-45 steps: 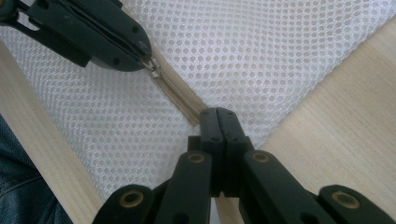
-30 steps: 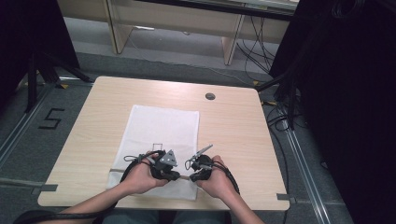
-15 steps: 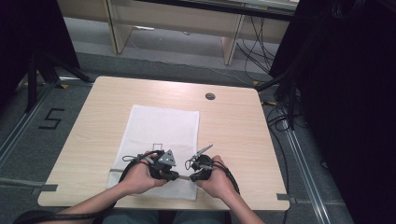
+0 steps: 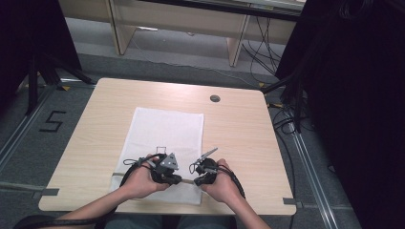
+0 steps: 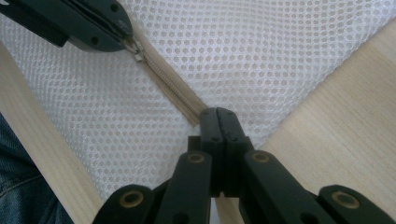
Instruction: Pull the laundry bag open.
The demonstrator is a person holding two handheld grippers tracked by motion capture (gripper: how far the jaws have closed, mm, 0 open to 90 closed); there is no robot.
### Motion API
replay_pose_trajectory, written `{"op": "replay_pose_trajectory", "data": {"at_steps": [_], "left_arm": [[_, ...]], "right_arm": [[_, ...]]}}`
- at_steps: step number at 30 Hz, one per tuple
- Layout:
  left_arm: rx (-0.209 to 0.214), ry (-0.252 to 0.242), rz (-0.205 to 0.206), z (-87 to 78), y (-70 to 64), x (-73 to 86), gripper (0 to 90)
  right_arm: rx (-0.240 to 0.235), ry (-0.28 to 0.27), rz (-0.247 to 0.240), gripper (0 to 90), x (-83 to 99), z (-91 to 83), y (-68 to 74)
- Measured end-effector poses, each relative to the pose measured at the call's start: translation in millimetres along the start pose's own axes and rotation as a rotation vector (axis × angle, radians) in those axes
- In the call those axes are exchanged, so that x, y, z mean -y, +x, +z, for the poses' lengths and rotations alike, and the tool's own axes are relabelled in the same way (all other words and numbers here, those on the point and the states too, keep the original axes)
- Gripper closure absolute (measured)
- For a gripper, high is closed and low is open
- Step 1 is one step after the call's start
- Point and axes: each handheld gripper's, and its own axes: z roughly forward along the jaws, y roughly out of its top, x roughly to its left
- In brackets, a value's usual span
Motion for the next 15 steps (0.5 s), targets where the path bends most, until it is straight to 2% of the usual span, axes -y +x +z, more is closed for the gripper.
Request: {"op": "replay_pose_trajectory", "data": {"at_steps": [2, 3, 4, 5, 6, 7, 8, 9, 10, 11, 14, 15], "left_arm": [[-0.002, 0.001, 0.001, 0.0, 0.3, 0.1, 87.3], [-0.003, -0.001, -0.012, 0.2, -0.2, 0.4, 87.3], [-0.005, 0.000, -0.013, -0.1, -0.4, 0.4, 87.3], [-0.007, 0.007, -0.003, -0.5, 0.2, 0.3, 87.3], [-0.001, 0.012, 0.018, -1.9, 1.6, 0.0, 87.2], [0.000, 0.003, -0.003, -2.8, 1.2, 0.5, 87.3], [-0.008, 0.002, -0.008, -3.8, 1.1, 0.6, 87.3], [-0.005, 0.004, -0.006, -5.1, 1.5, 0.7, 87.3], [-0.006, 0.004, 0.008, -5.7, 2.3, 0.7, 87.3], [-0.005, 0.002, 0.005, -5.6, 2.0, 1.2, 87.3], [-0.007, 0.004, 0.008, -5.5, 1.8, 1.6, 87.2], [-0.006, 0.001, 0.003, -5.5, 1.7, 1.6, 87.2]], "right_arm": [[0.002, 0.006, 0.014, 90.0, 0.1, -0.5, 1.0], [0.003, 0.013, 0.029, 90.0, 0.1, -0.7, 1.7], [0.000, 0.000, 0.001, 90.0, 0.0, 0.0, 0.0], [0.001, 0.007, 0.019, 90.0, 0.2, -0.5, 1.4], [0.002, 0.004, 0.012, 90.0, 0.1, -0.3, 0.9], [-0.003, 0.006, 0.022, 90.0, 0.2, -0.4, 1.8], [0.001, 0.001, 0.007, 90.0, 0.1, -0.2, 0.3], [0.000, -0.001, 0.001, 90.0, 0.1, -0.1, -0.1], [0.000, 0.005, 0.018, 90.0, 0.2, -0.5, 1.3], [-0.002, 0.005, 0.021, 90.0, 0.2, -0.4, 1.6], [0.000, 0.001, 0.000, 90.0, -0.1, 0.0, 0.0], [0.001, 0.013, 0.019, 90.0, -0.1, -0.5, 0.9]]}}
